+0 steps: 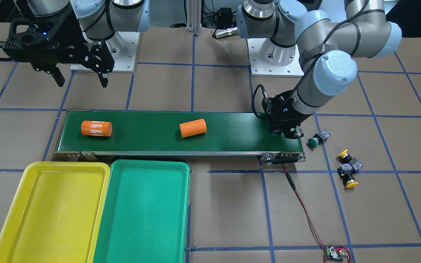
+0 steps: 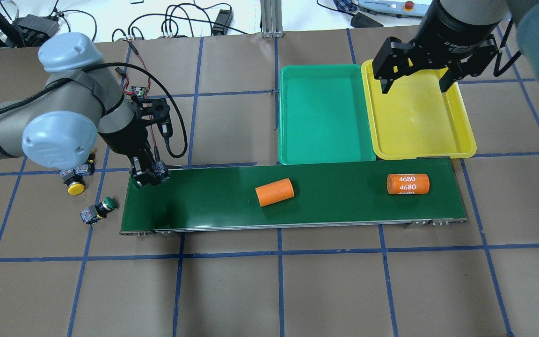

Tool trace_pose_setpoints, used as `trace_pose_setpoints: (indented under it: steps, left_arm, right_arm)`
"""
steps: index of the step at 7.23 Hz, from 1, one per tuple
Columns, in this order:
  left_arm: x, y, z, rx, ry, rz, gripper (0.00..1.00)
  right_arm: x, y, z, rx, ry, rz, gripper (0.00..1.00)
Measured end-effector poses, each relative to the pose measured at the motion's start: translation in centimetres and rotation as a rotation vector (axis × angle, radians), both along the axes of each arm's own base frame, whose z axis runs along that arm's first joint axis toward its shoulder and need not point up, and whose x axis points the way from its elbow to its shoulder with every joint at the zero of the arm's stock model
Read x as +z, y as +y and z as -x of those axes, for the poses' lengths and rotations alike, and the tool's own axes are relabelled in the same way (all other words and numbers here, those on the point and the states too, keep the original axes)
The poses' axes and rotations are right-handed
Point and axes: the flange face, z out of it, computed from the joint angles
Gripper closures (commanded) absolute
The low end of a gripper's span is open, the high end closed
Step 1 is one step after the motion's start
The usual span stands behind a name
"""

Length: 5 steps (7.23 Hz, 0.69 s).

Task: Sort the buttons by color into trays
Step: 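Place the green-capped button on the belt and open the left gripper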

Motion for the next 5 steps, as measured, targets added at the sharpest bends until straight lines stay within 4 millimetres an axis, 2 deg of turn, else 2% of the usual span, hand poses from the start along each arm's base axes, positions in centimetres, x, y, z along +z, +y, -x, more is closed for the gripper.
trace_pose_setpoints:
  steps: [1,2,4,5]
  left_arm:
    - [0.1,2.0,0.9,-0.083,0.010,0.020,1.00]
    - [-0.4,3.0,1.3,-0.163,0.019,0.057,1.00]
    - [-2.4,2.6,1.6,-0.222,0.020,0.129,1.00]
    - [-3.5,2.4,2.0,-0.232,0.020,0.135,0.79]
  right_arm:
    - [-0.1,0.1,-0.1,0.002,-0.001,-0.007,0.00]
    - [-0.4,0.2,-0.1,0.002,-0.001,-0.028,0.00]
    - [-0.9,0.4,0.3,-0.008,-0.004,-0.073,0.00]
    - [-0.7,0.4,0.4,-0.014,-0.006,-0.075,0.00]
